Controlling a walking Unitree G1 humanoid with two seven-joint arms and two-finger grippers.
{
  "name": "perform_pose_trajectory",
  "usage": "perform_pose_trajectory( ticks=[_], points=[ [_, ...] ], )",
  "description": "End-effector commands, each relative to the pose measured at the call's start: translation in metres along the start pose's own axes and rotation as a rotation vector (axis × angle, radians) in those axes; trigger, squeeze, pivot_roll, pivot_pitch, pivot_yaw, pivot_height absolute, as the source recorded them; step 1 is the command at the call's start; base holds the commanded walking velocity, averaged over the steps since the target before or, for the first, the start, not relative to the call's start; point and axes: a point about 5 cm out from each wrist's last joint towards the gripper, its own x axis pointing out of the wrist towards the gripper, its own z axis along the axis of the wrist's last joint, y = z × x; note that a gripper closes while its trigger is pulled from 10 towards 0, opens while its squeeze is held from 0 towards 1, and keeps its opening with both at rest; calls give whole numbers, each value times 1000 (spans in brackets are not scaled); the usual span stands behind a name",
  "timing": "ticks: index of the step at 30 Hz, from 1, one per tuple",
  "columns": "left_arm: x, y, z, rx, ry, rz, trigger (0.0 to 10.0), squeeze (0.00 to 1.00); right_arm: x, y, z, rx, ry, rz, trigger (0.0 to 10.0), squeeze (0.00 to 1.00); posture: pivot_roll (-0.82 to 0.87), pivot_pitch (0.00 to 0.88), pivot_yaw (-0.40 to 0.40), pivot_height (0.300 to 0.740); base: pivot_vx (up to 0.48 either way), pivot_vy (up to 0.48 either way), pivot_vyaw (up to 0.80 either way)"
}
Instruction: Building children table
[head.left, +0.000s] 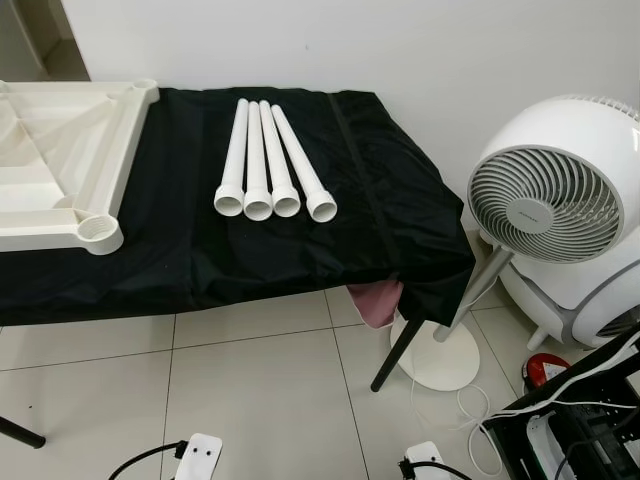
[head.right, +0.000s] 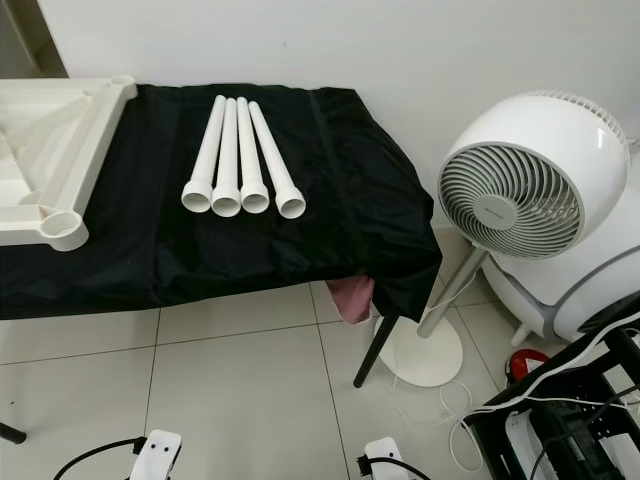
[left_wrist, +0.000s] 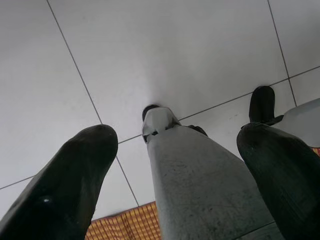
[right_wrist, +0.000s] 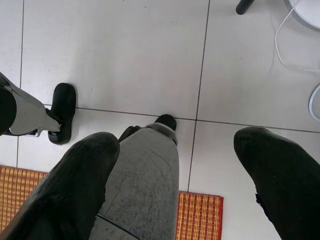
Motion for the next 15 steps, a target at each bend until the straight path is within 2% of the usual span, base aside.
perform_pose_trajectory(
  ticks=[1, 12, 15],
  points=[
    [-1, -2, -7, -15, 20, -28, 10000, 0, -1, 0, -5, 11, 15, -2, 10000, 0, 74, 26, -59, 740, 0, 0, 0],
    [-1, 3, -2, -21, -6, -30, 10000, 0, 0, 0, -1, 0, 3, 5, 10000, 0, 76, 24, -65, 740, 0, 0, 0],
    [-1, 1, 5, 4, -55, -31, 10000, 0, 0, -1, 2, -4, -16, 5, 10000, 0, 77, 23, -67, 740, 0, 0, 0]
  ],
)
